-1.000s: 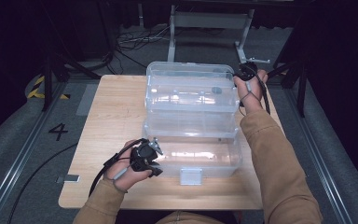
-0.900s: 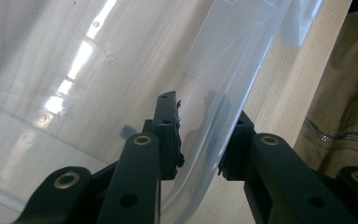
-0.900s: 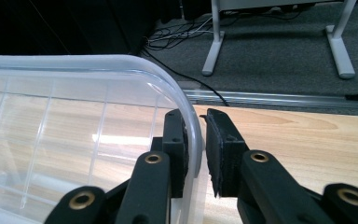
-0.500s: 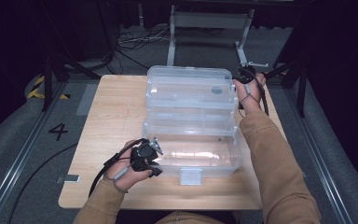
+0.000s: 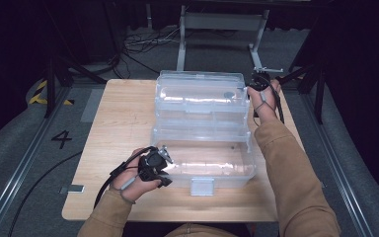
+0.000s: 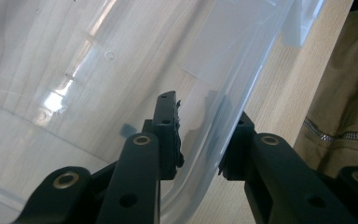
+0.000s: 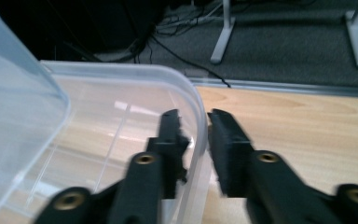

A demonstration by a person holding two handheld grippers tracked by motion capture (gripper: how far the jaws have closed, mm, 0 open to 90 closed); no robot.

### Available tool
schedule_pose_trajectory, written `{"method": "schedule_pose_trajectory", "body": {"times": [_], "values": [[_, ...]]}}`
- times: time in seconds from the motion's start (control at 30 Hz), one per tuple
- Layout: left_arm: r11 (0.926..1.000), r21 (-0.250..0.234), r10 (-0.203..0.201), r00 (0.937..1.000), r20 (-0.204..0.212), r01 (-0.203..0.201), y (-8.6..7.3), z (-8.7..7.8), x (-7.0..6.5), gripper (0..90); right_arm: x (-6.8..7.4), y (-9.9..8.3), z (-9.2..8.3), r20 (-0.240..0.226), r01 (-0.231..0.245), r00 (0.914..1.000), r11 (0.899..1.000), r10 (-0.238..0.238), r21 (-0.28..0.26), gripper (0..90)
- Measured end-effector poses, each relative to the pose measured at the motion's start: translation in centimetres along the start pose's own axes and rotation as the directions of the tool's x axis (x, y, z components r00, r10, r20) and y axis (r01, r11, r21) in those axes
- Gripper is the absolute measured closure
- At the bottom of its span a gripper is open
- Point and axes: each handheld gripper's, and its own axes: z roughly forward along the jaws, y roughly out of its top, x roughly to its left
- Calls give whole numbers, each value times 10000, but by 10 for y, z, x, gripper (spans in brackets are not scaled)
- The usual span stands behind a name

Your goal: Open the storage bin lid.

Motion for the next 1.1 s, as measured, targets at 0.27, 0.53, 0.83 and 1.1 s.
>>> {"method": "schedule_pose_trajectory", "body": {"times": [0.27,0.53,0.83,1.1], "values": [[9997,224,-67,10000,-10,67,2,0,0,728,-7,5,-16,-38,71,10000,9999,-72,-140,533],[9977,479,-520,9936,1001,474,6,-3,12,705,-10,5,-51,-392,610,9973,9973,-625,-399,435],[9992,227,-357,9898,1378,329,8,-11,16,602,-8,-3,-93,-716,880,9928,9897,-965,-1129,344],[9944,-975,-288,9918,1248,411,-6,-50,20,561,-1,-25,-141,-1245,1648,9764,9815,-1763,-978,249]]}}
